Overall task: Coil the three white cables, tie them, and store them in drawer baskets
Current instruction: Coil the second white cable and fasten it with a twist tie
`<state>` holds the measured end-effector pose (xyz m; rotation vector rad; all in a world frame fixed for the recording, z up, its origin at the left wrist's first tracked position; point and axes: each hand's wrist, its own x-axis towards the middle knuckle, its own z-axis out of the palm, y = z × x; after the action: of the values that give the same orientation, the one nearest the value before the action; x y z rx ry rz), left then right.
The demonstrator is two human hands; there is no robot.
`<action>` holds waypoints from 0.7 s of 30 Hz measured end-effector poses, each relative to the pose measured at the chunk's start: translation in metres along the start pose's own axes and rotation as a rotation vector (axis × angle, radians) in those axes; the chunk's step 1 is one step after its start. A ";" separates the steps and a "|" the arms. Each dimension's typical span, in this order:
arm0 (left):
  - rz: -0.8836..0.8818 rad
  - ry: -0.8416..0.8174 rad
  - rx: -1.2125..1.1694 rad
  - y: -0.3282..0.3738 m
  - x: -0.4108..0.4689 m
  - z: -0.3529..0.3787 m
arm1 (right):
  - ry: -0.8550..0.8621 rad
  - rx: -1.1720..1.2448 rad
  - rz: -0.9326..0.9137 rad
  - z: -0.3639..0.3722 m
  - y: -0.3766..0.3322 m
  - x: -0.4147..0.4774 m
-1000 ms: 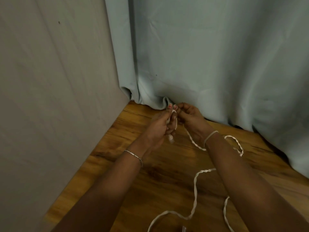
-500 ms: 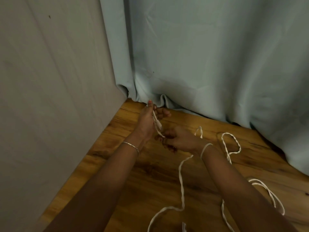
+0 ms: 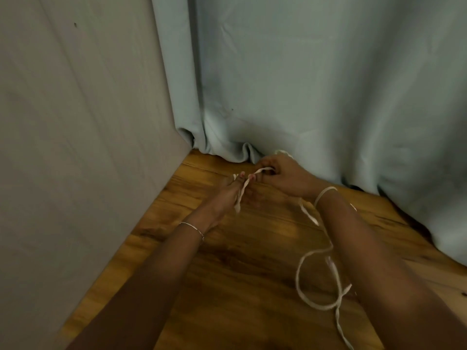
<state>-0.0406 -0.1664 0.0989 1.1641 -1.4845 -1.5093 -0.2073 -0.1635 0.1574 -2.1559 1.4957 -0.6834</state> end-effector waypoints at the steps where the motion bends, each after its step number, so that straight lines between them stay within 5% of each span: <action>1: -0.003 -0.058 -0.051 0.001 -0.003 0.002 | 0.016 0.043 0.004 -0.002 0.003 0.002; 9: -0.026 -0.287 -0.378 0.008 -0.006 0.014 | 0.100 0.454 0.099 0.009 0.013 0.000; 16: -0.021 -0.249 -0.530 0.020 -0.006 0.013 | 0.158 0.865 0.279 0.043 0.014 -0.012; 21: -0.051 -0.134 -0.717 0.020 0.006 0.006 | 0.163 0.826 0.344 0.056 0.016 -0.015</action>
<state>-0.0502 -0.1716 0.1173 0.6770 -0.8545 -1.9529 -0.1895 -0.1508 0.1016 -1.2184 1.2855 -1.1173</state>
